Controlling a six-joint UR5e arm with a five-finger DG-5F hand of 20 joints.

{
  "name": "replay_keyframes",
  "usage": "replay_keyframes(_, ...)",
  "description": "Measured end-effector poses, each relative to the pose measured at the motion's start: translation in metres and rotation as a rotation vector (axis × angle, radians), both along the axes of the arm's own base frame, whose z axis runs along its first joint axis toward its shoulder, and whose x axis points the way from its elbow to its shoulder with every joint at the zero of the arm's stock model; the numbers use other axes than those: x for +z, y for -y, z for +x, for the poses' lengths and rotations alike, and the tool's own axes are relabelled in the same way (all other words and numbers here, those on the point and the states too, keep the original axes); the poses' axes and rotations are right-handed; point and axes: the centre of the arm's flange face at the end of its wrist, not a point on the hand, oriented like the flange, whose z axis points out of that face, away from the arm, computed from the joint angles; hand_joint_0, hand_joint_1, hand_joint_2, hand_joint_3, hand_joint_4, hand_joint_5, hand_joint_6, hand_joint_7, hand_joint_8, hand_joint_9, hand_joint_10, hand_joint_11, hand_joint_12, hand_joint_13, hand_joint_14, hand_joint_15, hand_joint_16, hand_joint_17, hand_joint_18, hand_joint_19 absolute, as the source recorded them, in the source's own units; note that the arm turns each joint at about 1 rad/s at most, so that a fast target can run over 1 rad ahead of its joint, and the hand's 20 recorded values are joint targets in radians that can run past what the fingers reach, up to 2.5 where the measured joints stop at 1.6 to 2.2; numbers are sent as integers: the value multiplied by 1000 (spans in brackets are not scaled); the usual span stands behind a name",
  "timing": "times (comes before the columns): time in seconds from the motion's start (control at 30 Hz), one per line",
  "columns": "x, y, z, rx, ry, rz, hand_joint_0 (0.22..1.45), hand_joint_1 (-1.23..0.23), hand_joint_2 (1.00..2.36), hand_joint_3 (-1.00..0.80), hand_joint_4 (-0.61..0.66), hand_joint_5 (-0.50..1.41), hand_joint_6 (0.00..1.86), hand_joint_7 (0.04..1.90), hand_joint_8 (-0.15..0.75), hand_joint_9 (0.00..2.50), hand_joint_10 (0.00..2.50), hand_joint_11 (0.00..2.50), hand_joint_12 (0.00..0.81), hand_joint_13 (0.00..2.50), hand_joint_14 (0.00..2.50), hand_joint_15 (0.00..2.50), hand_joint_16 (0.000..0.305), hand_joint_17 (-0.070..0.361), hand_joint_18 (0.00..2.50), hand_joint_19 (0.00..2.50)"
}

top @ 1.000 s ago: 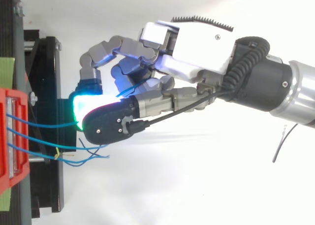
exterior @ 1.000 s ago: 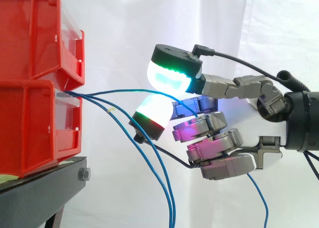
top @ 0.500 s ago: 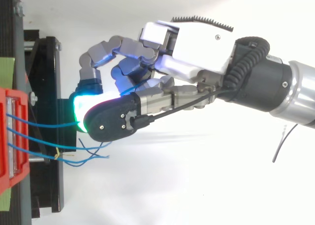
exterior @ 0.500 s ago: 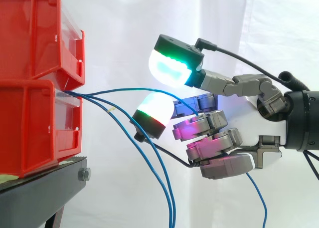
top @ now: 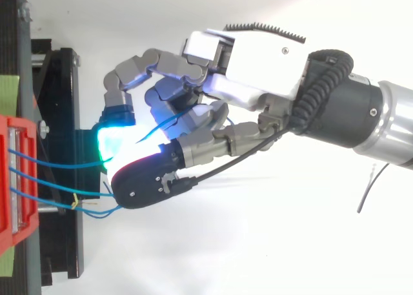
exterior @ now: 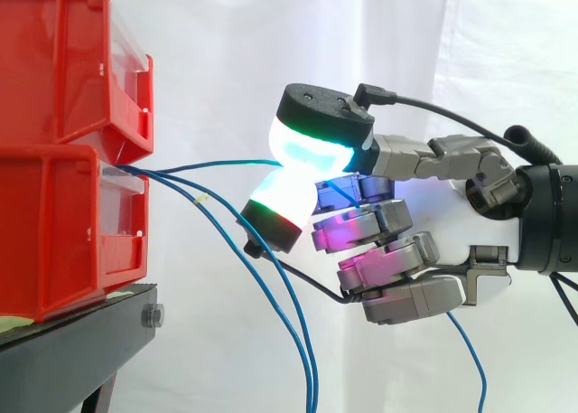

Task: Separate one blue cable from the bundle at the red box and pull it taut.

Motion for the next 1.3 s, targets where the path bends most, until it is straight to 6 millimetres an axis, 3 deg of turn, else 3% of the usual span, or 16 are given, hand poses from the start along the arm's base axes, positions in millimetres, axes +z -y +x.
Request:
replay_keyframes(0.17, 0, 0, 0, 0, 0, 0, 553, -630, 1001, -500, 108, -102, 868, 1236, 308, 817, 2500, 2500, 454, 1133, 2500, 1753, 47, 105, 1670, 1391)
replay_keyframes(0.3, 0, 0, 0, 1, 0, 0, 555, -526, 1000, -500, 118, -103, 863, 1246, 312, 818, 2500, 2500, 453, 1128, 2500, 1747, 47, 106, 1650, 1325)
replay_keyframes(0.37, 0, 0, 0, 1, 1, 0, 579, -580, 1019, -233, 111, -97, 867, 1308, 281, 821, 2500, 2500, 451, 1130, 2500, 1728, 46, 102, 1638, 1351)
replay_keyframes(0.47, 0, 0, 0, 1, 1, 0, 572, -633, 1020, -114, 91, -89, 869, 1295, 262, 857, 2500, 2500, 468, 1191, 2500, 1717, 58, 130, 1710, 1117)
replay_keyframes(0.6, 0, -1, 0, 2, 2, 0, 578, -688, 1022, -58, 68, -88, 871, 1288, 249, 847, 2500, 2500, 478, 1187, 2500, 1731, 57, 129, 1713, 1149)
replay_keyframes(0.73, 0, -2, 1, 2, 3, -1, 586, -700, 1020, -78, 94, -93, 873, 1275, 267, 828, 2500, 2500, 478, 1176, 2500, 1711, 55, 124, 1708, 1187)
replay_keyframes(0.8, 1, -2, 1, 2, 4, -3, 564, -678, 1021, -191, 119, -102, 871, 1289, 301, 791, 2500, 2500, 459, 1124, 2500, 1763, 46, 103, 1655, 1394)
replay_keyframes(0.87, 1, -2, 1, 2, 6, -7, 567, -642, 1011, -372, 122, -103, 869, 1267, 306, 792, 2500, 2500, 463, 1127, 2500, 1741, 46, 104, 1652, 1403)
replay_keyframes(0.97, 1, -2, 1, 2, 9, -11, 553, -581, 1003, -466, 135, -103, 863, 1259, 311, 792, 2500, 2500, 464, 1130, 2500, 1725, 47, 105, 1650, 1368)
replay_keyframes(1.1, 1, -2, 1, 3, 10, -12, 566, -576, 1003, -466, 136, -105, 861, 1243, 317, 788, 2500, 2500, 461, 1125, 2500, 1721, 46, 103, 1647, 1365)
replay_keyframes(1.3, 1, -2, 1, 2, 11, -12, 591, -642, 1017, -289, 99, -102, 860, 1265, 282, 789, 2500, 2500, 462, 1132, 2500, 1738, 44, 100, 1666, 1425)
